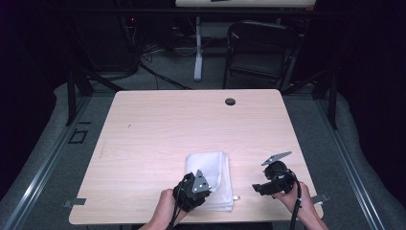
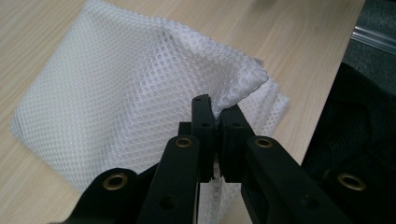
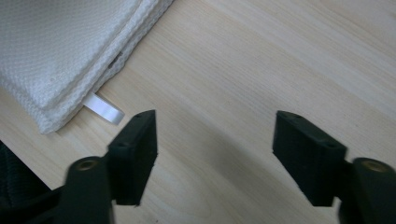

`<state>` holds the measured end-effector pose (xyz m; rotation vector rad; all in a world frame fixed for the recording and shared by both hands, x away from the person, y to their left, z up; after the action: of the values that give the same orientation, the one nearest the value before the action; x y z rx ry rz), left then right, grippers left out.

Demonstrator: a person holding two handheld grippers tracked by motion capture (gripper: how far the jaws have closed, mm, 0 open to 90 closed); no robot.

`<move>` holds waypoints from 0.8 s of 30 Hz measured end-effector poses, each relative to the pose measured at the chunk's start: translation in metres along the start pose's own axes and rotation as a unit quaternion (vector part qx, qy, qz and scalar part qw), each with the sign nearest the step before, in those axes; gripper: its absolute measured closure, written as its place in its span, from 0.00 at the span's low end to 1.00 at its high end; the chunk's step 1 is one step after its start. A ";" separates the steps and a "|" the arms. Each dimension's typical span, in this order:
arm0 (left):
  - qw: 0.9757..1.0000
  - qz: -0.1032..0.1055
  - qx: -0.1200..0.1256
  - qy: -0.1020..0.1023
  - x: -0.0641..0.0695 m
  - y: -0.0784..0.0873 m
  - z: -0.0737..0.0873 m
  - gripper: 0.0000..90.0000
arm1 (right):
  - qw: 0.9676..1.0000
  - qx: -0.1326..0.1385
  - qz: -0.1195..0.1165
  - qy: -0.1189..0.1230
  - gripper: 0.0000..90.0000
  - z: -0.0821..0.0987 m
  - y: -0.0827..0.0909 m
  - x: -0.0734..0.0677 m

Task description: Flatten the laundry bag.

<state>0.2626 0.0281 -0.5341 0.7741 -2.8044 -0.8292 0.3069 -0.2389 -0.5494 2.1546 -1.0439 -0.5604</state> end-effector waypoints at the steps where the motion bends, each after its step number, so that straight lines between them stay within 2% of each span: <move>1: 1.000 0.000 0.000 0.001 -0.001 0.001 0.000 0.97 | 1.000 0.004 -0.008 -0.003 0.49 -0.001 -0.001 -0.002; 2: 1.000 0.000 0.001 0.004 -0.001 0.002 0.000 0.97 | 1.000 -0.002 -0.001 0.003 0.55 -0.002 -0.001 -0.002; 3: 1.000 -0.001 0.002 0.004 -0.001 0.002 0.000 0.97 | 1.000 -0.002 -0.010 0.001 0.59 -0.003 -0.002 -0.004; 6: 1.000 -0.002 0.002 0.001 -0.002 0.004 0.000 0.97 | 1.000 0.009 -0.017 0.003 0.79 -0.008 -0.004 -0.010; 10: 1.000 0.000 0.004 0.005 -0.003 0.004 0.000 0.97 | 0.999 0.023 -0.038 -0.011 0.98 -0.019 -0.011 -0.019; 12: 1.000 0.001 0.002 0.005 -0.003 0.005 0.000 0.97 | 0.998 0.032 -0.043 -0.017 1.00 -0.025 -0.019 -0.022; 17: 1.000 0.001 0.005 0.004 -0.003 0.006 0.000 0.97 | 0.998 0.012 -0.050 -0.021 1.00 -0.038 -0.043 -0.027; 23: 1.000 0.001 0.009 0.006 -0.004 0.008 0.000 0.97 | 0.998 0.004 -0.048 -0.034 1.00 -0.047 -0.065 -0.027; 24: 1.000 0.001 0.009 0.006 -0.004 0.008 0.000 0.97 | 0.998 0.008 -0.050 -0.043 1.00 -0.048 -0.069 -0.028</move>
<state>0.2629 0.0360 -0.5294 0.7776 -2.8050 -0.7957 0.3557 -0.1670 -0.5642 2.2223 -0.9933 -0.6990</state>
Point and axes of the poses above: each handheld gripper's, and its own axes: y roughly backward along the jaws, z roughly out of its underside, x roughly to its right, the point moved 3 cm from there along -y, roughly forward along the jaws, and after that the axes turned 15 degrees about x, right-handed, at the moved point
